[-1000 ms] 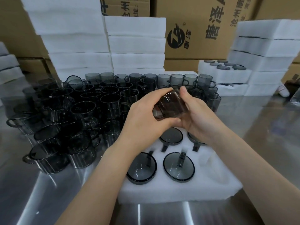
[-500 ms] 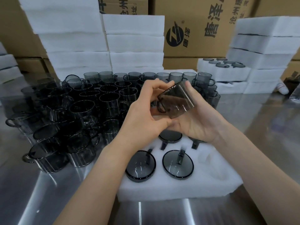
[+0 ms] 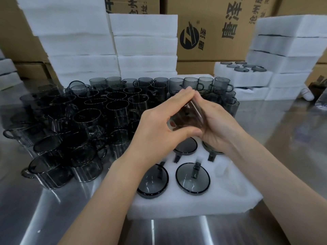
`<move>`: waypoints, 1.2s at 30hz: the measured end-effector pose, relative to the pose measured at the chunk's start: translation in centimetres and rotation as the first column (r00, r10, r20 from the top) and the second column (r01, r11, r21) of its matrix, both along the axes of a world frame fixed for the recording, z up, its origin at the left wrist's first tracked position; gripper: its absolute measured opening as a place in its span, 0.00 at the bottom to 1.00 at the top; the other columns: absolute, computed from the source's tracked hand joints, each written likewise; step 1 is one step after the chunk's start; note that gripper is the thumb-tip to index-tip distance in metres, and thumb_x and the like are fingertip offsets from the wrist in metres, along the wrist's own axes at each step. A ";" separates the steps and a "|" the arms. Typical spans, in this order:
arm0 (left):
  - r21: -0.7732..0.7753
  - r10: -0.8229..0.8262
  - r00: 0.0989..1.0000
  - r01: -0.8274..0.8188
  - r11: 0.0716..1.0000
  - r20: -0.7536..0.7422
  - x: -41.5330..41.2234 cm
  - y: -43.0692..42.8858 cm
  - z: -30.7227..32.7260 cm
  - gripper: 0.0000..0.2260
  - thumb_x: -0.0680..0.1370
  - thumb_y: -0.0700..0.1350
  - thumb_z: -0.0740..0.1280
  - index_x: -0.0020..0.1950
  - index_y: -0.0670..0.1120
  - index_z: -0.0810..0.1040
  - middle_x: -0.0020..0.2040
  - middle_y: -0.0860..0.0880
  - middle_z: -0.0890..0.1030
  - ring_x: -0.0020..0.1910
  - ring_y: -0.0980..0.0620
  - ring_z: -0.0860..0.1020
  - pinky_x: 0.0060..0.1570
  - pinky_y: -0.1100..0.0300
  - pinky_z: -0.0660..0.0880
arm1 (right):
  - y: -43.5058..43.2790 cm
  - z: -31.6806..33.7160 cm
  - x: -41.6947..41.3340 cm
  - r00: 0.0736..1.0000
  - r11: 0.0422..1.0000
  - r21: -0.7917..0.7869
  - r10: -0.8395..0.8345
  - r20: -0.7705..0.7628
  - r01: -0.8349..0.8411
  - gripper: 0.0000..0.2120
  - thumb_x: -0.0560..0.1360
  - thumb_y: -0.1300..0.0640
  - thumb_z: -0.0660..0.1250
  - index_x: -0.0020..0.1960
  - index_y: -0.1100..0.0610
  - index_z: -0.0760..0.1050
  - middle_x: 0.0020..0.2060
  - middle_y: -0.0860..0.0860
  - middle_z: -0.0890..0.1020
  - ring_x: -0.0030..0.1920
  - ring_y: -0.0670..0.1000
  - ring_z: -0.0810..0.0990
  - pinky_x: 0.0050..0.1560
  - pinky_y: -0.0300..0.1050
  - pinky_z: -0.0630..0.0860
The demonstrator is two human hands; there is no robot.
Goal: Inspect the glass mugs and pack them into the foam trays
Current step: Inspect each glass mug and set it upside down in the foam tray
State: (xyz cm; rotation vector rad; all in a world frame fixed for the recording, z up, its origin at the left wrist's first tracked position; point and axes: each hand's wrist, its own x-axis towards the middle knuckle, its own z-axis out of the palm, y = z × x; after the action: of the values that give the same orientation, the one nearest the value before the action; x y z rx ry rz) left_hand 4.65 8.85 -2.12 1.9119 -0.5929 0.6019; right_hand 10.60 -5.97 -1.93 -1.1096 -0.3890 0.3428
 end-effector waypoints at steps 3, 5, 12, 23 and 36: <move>0.009 -0.041 0.999 0.041 0.999 0.016 -0.1 -0.1 0.0 0.35 0.66 0.38 0.79 0.71 0.48 0.71 0.69 0.54 0.74 0.70 0.64 0.69 0.68 0.72 0.63 | -0.2 -0.1 0.3 0.999 0.999 -0.021 -0.047 0.027 0.048 0.14 0.79 0.50 0.65 0.53 0.59 0.83 0.49 0.59 0.84 0.49 0.58 0.84 0.49 0.55 0.83; 0.020 -0.050 0.998 0.049 0.999 0.033 -0.2 -0.2 0.0 0.35 0.66 0.38 0.79 0.71 0.47 0.72 0.68 0.55 0.74 0.70 0.64 0.69 0.67 0.72 0.64 | -0.3 -0.3 0.5 0.997 0.997 -0.037 -0.073 0.032 0.074 0.11 0.81 0.54 0.63 0.54 0.56 0.83 0.50 0.58 0.84 0.50 0.57 0.84 0.54 0.57 0.79; -0.202 0.012 1.000 -0.017 0.979 -0.025 0.4 0.4 -0.3 0.32 0.68 0.44 0.77 0.70 0.55 0.73 0.64 0.60 0.79 0.64 0.63 0.75 0.66 0.64 0.71 | -0.7 0.5 -0.2 0.992 0.992 0.039 0.119 -0.042 -0.117 0.33 0.73 0.41 0.65 0.70 0.61 0.69 0.57 0.60 0.82 0.59 0.60 0.81 0.53 0.54 0.81; -0.458 -0.018 0.987 -0.060 0.887 -0.163 1.8 1.2 -0.6 0.14 0.74 0.32 0.71 0.56 0.47 0.82 0.47 0.54 0.86 0.48 0.59 0.84 0.50 0.66 0.78 | -1.3 0.9 -1.7 0.919 0.897 -0.272 -0.270 0.287 0.348 0.13 0.70 0.61 0.75 0.54 0.56 0.81 0.51 0.59 0.83 0.45 0.54 0.86 0.42 0.43 0.81; -0.356 0.063 0.966 -0.153 0.922 -0.250 1.9 1.5 -1.0 0.04 0.78 0.42 0.69 0.44 0.46 0.84 0.32 0.48 0.84 0.32 0.53 0.82 0.35 0.66 0.76 | -7.3 2.1 -9.9 0.792 0.676 -0.516 -0.170 0.586 0.526 0.15 0.64 0.45 0.72 0.50 0.44 0.81 0.40 0.53 0.82 0.37 0.51 0.81 0.40 0.44 0.78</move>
State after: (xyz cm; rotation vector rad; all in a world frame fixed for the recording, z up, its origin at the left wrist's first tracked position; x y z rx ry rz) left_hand 6.58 10.39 -3.10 1.6282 -0.2008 0.5072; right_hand 0.70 -13.32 0.20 -1.9686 -0.5009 -0.2126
